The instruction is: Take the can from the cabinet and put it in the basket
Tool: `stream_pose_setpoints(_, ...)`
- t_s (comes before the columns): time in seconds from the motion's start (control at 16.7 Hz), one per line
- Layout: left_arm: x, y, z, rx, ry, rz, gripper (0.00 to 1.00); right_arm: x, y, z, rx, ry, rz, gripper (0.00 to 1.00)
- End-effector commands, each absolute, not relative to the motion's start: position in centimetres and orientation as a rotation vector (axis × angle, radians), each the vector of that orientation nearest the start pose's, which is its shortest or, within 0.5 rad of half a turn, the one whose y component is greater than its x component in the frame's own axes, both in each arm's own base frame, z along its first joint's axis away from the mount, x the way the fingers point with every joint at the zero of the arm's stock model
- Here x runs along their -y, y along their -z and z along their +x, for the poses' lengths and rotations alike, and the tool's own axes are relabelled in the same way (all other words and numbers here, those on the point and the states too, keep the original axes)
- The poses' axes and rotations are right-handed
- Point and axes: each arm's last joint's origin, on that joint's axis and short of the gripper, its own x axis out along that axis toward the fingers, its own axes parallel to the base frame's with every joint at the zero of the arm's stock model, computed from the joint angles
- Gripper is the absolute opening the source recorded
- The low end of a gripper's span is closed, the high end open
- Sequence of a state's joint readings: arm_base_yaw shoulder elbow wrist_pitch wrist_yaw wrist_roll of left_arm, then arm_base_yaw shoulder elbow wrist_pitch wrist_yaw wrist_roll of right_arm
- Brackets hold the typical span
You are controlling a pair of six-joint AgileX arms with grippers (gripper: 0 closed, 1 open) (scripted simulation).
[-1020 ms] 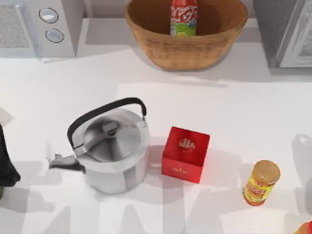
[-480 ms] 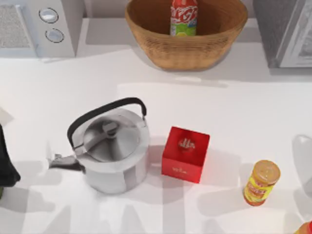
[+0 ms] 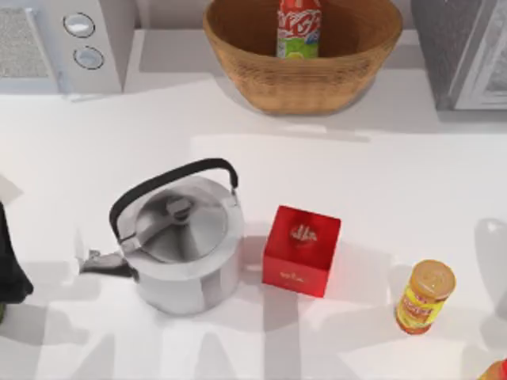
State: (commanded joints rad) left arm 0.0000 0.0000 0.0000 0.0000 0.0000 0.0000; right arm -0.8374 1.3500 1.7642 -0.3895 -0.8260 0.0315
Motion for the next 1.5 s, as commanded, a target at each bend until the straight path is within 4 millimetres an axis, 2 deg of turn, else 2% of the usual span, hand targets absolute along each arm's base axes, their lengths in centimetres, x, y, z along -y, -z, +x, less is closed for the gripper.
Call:
stream_pose_setpoints(0.18, 0.1, -16.0, 10.6, 0.000, 0.000, 0.000, 1.00, 13.3, -51.4, 22.7, 0.003, 0.002, 0.008, 1.00)
stream_pose_setpoints(0.42, 0.1, -16.0, 10.6, 0.000, 0.000, 0.000, 1.00, 5.4, -51.3, 25.9, -0.002, 0.002, 0.011, 1.00)
stream_pose_setpoints(0.54, 0.1, -16.0, 10.6, 0.000, 0.000, 0.000, 1.00, 1.1, -51.3, 26.3, -0.003, 0.000, 0.009, 1.00)
stream_pose_setpoints(0.66, 0.1, -16.0, 10.6, 0.000, 0.000, 0.000, 1.00, -2.9, -51.3, 25.8, -0.002, -0.002, 0.007, 1.00)
stream_pose_setpoints(0.84, 0.1, -16.0, 10.6, 0.000, 0.000, 0.000, 1.00, -7.3, -51.2, 24.2, 0.000, -0.003, 0.004, 1.00)
stream_pose_setpoints(0.96, 0.1, -16.0, 10.6, 0.000, 0.000, 0.000, 1.00, -9.0, -51.1, 23.3, 0.000, -0.003, 0.003, 1.00)
stream_pose_setpoints(1.08, 0.1, -16.0, 10.6, 0.000, 0.000, 0.000, 1.00, -9.7, -51.0, 22.7, 0.000, -0.003, 0.002, 1.00)
stream_pose_setpoints(1.32, 0.1, -16.0, 10.6, 0.000, 0.000, 0.000, 1.00, -9.8, -51.0, 22.7, 0.000, -0.003, 0.001, 1.00)
stream_pose_setpoints(1.38, 0.1, -16.0, 10.6, 0.000, 0.000, 0.000, 1.00, -8.8, -51.7, 21.9, 0.020, 0.039, -0.001, 1.00)
stream_pose_setpoints(1.5, 0.1, -16.0, 10.6, 0.000, 0.000, 0.000, 1.00, -8.8, -51.8, 22.4, 0.024, 0.038, 0.001, 1.00)
